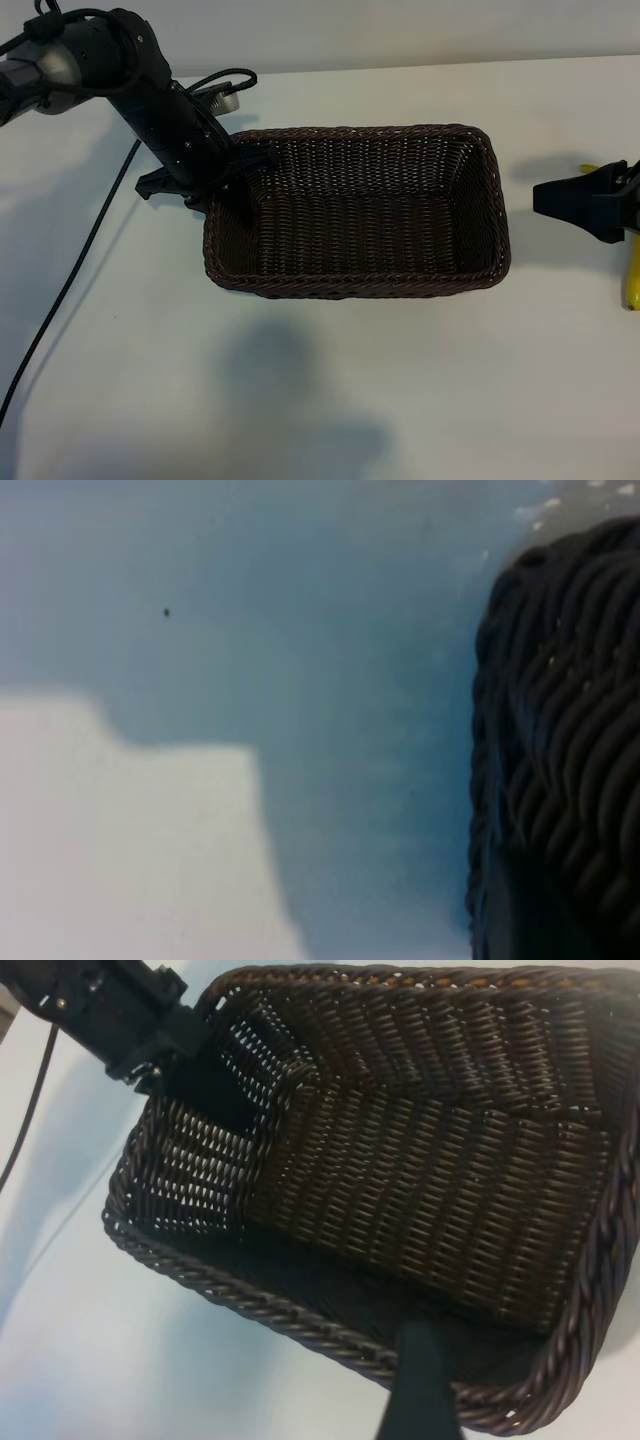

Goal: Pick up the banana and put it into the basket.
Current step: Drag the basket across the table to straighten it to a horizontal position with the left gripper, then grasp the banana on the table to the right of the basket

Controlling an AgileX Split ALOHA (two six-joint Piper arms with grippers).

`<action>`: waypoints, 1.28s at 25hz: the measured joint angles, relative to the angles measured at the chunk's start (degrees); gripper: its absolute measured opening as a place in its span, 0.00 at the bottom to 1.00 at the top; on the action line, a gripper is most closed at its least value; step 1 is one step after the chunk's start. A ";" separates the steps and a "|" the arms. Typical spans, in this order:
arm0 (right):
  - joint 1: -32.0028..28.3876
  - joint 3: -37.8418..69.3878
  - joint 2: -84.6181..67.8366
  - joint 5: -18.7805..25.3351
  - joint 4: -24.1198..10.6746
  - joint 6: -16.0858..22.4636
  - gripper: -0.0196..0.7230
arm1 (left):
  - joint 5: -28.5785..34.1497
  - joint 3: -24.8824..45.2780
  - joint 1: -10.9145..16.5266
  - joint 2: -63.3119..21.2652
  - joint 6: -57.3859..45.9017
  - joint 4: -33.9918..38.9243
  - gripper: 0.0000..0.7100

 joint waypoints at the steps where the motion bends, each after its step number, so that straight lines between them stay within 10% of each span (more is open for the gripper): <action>1: 0.00 0.00 0.00 0.00 0.00 0.00 0.76 | -0.11 0.00 0.00 0.15 0.00 -0.35 0.36; 9: 0.00 0.00 0.00 0.00 0.00 0.00 0.76 | 0.12 -0.11 -0.05 0.25 0.17 -1.99 0.71; 32: 0.00 0.00 0.00 0.08 0.00 0.00 0.76 | 8.40 -0.11 0.00 -20.02 -4.64 21.81 0.73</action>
